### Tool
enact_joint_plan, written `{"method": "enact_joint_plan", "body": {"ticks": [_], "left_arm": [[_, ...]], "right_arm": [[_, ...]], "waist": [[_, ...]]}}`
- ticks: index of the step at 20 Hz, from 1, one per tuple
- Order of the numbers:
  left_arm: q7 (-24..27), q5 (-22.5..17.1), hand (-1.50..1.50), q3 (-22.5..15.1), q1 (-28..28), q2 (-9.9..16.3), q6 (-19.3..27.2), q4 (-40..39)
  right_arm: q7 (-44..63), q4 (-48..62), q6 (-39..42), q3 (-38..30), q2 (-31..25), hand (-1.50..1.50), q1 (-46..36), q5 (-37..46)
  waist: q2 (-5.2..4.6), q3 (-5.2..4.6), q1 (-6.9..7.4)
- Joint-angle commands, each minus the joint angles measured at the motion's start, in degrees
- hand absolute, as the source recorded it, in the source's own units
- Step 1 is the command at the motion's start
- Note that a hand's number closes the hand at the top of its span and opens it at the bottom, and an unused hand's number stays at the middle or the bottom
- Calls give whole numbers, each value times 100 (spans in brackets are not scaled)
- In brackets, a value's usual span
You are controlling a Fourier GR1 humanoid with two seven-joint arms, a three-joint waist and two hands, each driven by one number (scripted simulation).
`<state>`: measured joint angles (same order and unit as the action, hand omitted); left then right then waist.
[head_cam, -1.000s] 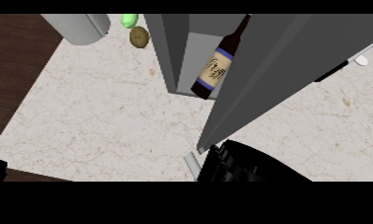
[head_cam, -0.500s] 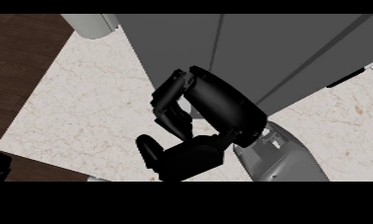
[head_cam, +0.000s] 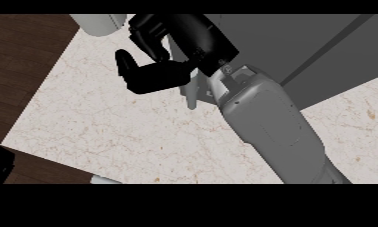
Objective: Pick up the wine, place it into the cabinet and close the cabinet
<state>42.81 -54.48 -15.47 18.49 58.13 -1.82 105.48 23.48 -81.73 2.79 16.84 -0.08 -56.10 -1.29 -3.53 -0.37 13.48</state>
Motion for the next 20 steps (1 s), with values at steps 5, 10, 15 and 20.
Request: {"method": "enact_joint_plan", "body": {"ticks": [5,10,15,20], "left_arm": [[-32,0,150,-14,-164,-100,-3,-98],[-32,-32,150,27,-135,-123,33,-139],[-53,-50,150,0,-94,-179,62,-195],[-17,-36,150,23,21,-168,64,-217]], "right_arm": [[-396,1540,-260,-694,8,150,-890,-604],[-286,1819,-575,-868,-108,150,-829,-902],[-326,2107,-450,-683,-434,150,-717,-996],[-663,2210,-191,-678,-673,150,-407,-1177]], "waist": [[-113,-2,-63],[-88,4,-181],[-107,0,-334],[-143,21,-396]]}}
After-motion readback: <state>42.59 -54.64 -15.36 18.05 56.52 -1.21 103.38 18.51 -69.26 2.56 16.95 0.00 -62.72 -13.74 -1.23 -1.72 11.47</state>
